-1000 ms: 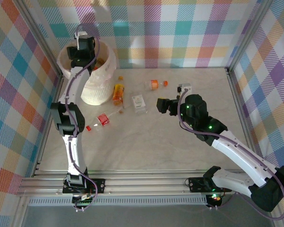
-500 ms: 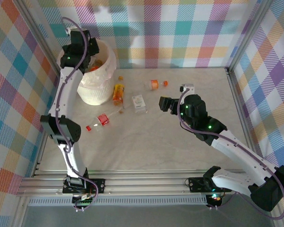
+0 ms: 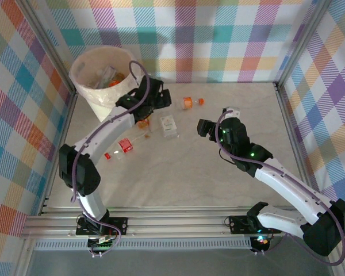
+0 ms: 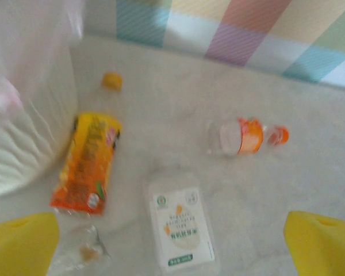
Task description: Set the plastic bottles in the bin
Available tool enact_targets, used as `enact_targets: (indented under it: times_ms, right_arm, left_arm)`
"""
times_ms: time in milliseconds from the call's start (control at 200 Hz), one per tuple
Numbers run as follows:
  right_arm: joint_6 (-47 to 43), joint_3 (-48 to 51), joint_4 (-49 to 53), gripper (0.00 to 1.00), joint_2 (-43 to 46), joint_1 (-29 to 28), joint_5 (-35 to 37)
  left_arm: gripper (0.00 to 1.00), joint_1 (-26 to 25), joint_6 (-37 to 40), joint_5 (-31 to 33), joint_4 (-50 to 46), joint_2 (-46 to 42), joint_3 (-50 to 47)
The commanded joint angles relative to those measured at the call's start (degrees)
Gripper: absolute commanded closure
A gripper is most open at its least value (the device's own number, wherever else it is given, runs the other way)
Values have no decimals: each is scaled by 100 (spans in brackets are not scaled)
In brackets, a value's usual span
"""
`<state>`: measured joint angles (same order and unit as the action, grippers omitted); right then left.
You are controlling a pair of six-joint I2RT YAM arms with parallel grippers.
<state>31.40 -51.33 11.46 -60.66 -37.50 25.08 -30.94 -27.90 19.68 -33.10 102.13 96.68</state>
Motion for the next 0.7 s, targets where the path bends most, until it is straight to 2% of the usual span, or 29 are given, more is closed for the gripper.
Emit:
enact_targets:
  times_ms: [0, 115, 365, 505, 695]
  right_arm:
    - [156, 18, -75, 0, 120, 23, -16]
    - [156, 46, -20, 0, 234, 23, -39]
    - [309, 297, 68, 0, 615, 23, 72]
    - [306, 334, 139, 0, 742, 23, 170]
    - [334, 325, 163, 0, 740, 24, 163]
  left_arm:
    - [0, -31, -748, -443, -22, 510, -82]
    - [0, -35, -787, -880, 20, 1032, 94]
    - [0, -104, -862, -522, -568, 2021, 731]
    - [0, -112, -841, -878, -290, 2306, 756]
    - [0, -114, -881, -978, -346, 2790, 1051]
